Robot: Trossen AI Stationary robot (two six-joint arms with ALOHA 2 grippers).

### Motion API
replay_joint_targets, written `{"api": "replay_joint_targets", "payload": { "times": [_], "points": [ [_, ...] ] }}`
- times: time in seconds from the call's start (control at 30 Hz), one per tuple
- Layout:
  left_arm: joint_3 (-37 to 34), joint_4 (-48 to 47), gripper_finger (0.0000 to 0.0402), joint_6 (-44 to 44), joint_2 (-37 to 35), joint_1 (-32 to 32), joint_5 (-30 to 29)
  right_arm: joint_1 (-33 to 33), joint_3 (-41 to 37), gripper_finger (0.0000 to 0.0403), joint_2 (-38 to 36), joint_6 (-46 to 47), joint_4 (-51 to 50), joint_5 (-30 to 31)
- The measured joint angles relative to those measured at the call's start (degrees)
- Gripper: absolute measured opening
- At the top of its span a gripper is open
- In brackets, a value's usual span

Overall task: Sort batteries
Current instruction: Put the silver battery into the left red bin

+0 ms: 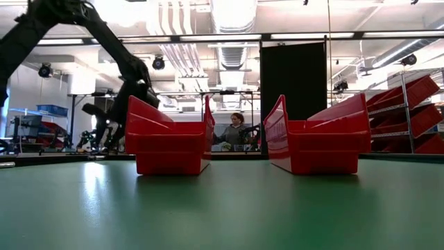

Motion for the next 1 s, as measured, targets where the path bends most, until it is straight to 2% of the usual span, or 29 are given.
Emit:
{"api": "replay_joint_targets", "payload": {
  "times": [0.13,0.3,0.43,0.53,0.77,1.0],
  "points": [
    [0.0,1.1,0.0161,-1.8,3.2,0.2,-3.5,0.0,-2.3,0.0242,-2.9,1.5,-0.8,3.5],
    [0.0,2.8,0.0161,-9.6,5.2,1.8,-6.9,0.2,-3.4,0.0238,-6.0,4.5,-2.5,3.8],
    [0.0,6.3,0.0161,-12.4,5.0,3.5,-8.5,0.1,-4.4,0.0231,-8.5,6.7,-2.6,4.0],
    [0.0,11.2,0.0161,-12.6,4.8,3.9,-8.3,0.1,-5.1,0.0231,-9.4,8.1,-2.6,4.1],
    [-1.8,13.7,0.0160,-15.7,4.8,4.1,-7.6,0.1,-5.3,0.0233,-8.9,8.2,-2.6,5.1],
    [-3.5,16.3,0.0154,-12.7,4.8,3.2,-4.3,0.1,-5.4,0.0231,-7.4,5.2,-2.4,5.8]
  ]
}}
